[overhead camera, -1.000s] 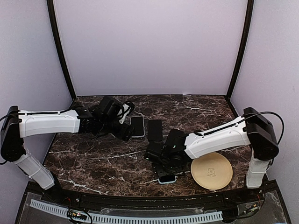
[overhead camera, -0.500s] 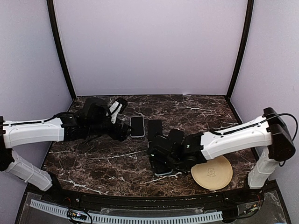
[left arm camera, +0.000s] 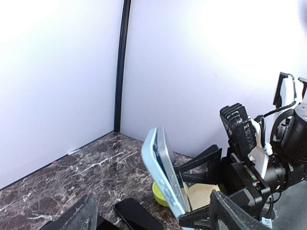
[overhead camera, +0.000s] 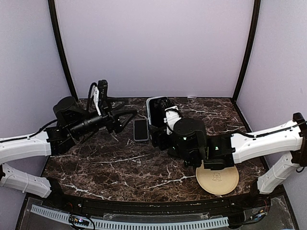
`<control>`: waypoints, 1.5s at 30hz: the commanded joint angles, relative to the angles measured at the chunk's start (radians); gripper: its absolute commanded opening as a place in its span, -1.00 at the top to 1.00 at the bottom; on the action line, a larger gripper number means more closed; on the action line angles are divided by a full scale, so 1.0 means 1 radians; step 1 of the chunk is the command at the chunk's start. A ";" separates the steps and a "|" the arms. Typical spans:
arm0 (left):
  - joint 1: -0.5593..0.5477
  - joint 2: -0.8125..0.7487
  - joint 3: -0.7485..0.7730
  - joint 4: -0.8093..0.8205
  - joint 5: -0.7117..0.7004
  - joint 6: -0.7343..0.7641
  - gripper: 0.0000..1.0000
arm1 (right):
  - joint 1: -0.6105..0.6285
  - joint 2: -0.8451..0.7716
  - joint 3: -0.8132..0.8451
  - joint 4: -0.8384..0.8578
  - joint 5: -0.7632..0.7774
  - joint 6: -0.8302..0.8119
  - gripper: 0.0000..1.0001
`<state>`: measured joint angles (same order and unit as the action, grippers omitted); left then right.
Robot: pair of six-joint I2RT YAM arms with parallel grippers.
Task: Put the phone into the phone case
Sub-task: Pass from the right arm to the left
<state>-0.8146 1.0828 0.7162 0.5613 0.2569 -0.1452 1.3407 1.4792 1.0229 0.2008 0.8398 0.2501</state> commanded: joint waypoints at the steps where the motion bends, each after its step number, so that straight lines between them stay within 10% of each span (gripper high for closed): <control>1: 0.000 0.048 0.028 0.179 0.144 -0.079 -0.65 | -0.006 0.008 0.057 0.205 0.038 -0.187 0.20; 14: -0.008 0.052 -0.040 0.225 0.132 -0.123 -0.57 | 0.009 0.089 0.119 0.264 -0.063 -0.231 0.22; 45: -0.008 0.072 -0.025 0.154 0.078 -0.064 1.00 | 0.023 0.097 0.137 0.273 -0.134 -0.300 0.21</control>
<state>-0.8230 1.1538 0.6670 0.7513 0.3317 -0.2504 1.3540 1.6066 1.1347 0.3817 0.7296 -0.0414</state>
